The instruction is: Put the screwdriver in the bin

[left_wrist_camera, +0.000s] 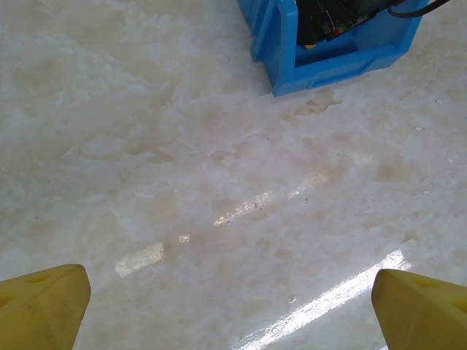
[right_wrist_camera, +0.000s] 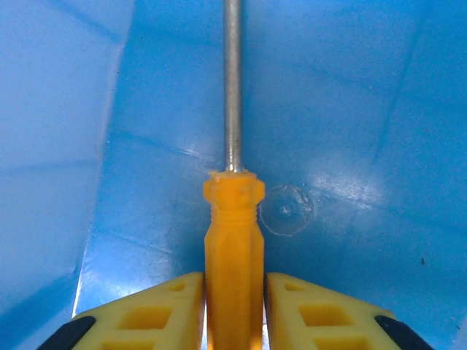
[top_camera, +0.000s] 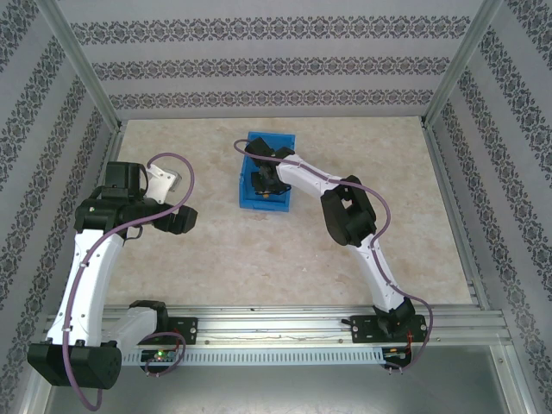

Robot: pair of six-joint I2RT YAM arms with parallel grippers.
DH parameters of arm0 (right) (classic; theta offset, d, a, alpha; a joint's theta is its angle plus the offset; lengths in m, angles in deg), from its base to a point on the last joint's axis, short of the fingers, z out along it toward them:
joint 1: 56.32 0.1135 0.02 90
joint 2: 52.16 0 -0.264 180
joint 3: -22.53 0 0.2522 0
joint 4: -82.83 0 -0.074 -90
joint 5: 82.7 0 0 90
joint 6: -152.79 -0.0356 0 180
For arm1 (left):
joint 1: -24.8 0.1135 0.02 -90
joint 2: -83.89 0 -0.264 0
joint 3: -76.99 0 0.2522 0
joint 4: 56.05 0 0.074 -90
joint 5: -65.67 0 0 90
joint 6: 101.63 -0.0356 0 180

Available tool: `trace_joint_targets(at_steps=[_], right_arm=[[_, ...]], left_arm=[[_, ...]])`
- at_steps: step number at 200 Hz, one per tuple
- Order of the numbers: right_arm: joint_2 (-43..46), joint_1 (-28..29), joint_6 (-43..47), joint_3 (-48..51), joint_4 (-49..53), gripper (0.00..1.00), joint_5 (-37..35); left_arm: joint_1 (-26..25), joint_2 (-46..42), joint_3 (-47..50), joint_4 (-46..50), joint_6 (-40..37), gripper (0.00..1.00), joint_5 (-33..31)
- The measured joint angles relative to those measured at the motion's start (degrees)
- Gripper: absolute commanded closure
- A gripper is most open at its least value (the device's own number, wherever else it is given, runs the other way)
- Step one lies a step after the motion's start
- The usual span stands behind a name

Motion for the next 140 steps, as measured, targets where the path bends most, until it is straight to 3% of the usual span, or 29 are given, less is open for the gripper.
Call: trace_joint_targets(at_steps=[69,140], right_arm=[[0.9,0.0,0.09,0.24,0.0,0.65,-1.18],[13.68,0.74,1.7,1.73,0.04,0.63,-4.94]], left_arm=[[0.0,0.46,0.02,-0.26,0.09,0.01,0.0],[0.0,0.74,0.22,-2.01,0.11,0.01,0.02]])
